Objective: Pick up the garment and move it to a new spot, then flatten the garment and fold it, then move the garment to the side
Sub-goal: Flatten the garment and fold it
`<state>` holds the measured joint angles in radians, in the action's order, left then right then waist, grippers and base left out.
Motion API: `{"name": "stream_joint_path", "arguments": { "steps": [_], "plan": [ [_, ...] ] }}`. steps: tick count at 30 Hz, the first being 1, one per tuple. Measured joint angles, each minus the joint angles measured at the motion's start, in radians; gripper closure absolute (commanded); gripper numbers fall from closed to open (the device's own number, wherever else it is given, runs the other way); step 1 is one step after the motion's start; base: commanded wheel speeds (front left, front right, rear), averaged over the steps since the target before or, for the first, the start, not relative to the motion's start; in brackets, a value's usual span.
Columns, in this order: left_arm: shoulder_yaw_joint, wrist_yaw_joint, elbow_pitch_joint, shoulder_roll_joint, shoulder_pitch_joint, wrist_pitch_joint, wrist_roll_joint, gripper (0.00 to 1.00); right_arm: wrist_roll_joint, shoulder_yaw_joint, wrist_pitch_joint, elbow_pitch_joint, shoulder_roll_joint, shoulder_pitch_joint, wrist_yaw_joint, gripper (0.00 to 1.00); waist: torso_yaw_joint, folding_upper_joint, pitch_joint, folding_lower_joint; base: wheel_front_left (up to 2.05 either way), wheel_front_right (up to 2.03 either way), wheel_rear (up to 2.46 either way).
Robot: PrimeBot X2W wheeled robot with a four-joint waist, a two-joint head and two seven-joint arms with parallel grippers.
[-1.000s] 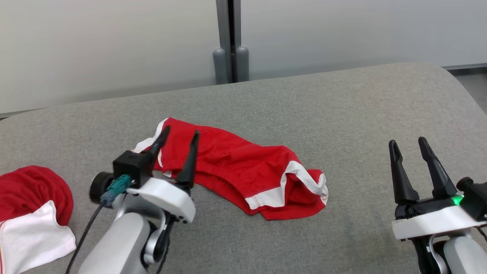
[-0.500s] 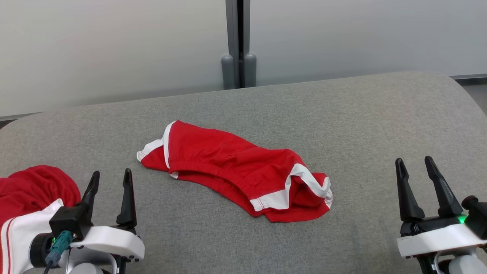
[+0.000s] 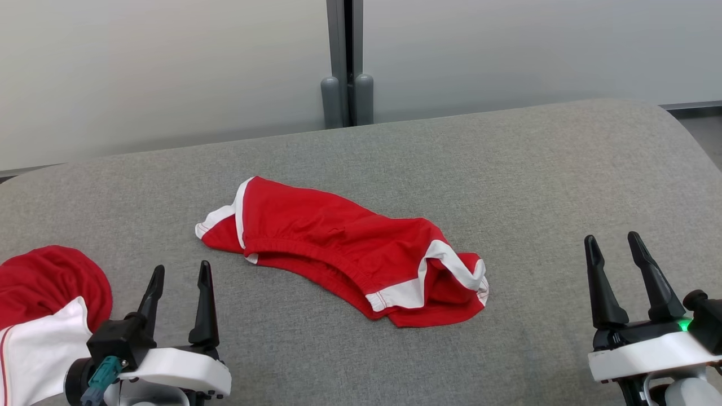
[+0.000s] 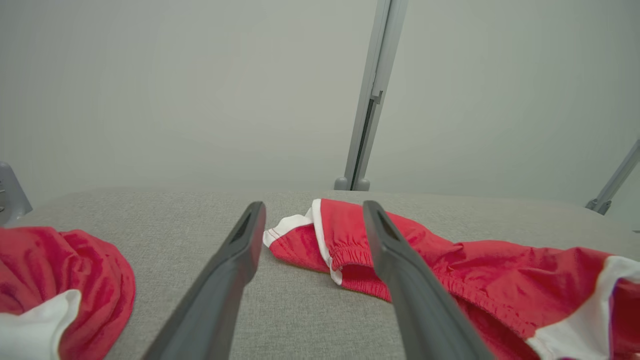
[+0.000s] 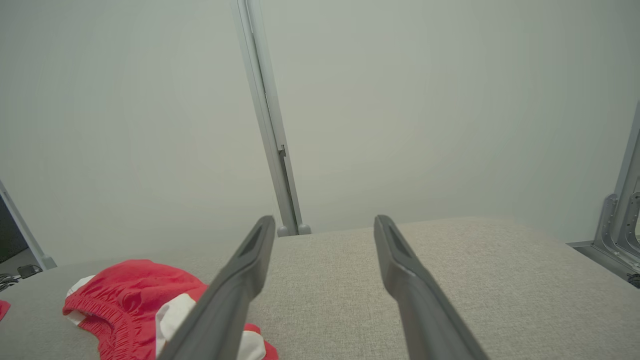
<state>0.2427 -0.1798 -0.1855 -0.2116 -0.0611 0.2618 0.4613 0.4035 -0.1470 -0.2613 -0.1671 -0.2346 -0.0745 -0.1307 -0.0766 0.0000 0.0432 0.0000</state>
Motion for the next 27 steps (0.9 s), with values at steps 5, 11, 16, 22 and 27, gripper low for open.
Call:
{"name": "stream_joint_path", "arguments": {
  "steps": [5,11,16,22,27],
  "plan": [
    [0.021,0.030,-0.016,0.006,-0.007,-0.009,0.005,0.00,0.000,0.007,0.000,0.001,-0.002,-0.008,0.000,0.00,-0.007,0.0000,0.006,0.0000,0.00,0.00,0.00],
    [0.132,0.112,-0.040,0.035,-0.037,-0.246,0.068,0.00,0.008,0.007,0.000,0.005,-0.012,-0.022,0.000,0.00,-0.025,0.0000,0.015,0.0000,0.00,0.00,0.00],
    [0.208,0.171,-0.048,0.067,-0.071,-0.444,0.137,0.00,0.019,0.000,0.000,0.012,-0.023,-0.034,0.000,0.00,-0.051,0.0001,0.028,0.0000,0.00,0.00,0.00],
    [0.248,0.197,-0.059,0.079,-0.127,-0.558,0.167,0.00,0.027,-0.016,0.000,0.009,-0.024,-0.069,0.000,0.00,-0.110,0.0000,0.066,0.0000,0.00,0.00,0.00],
    [0.252,0.204,-0.106,0.093,-0.161,-0.584,0.190,0.00,0.030,-0.026,0.000,0.005,-0.019,-0.079,0.000,0.00,-0.156,0.0000,0.095,0.0000,0.00,0.00,0.00]
  ]
}}
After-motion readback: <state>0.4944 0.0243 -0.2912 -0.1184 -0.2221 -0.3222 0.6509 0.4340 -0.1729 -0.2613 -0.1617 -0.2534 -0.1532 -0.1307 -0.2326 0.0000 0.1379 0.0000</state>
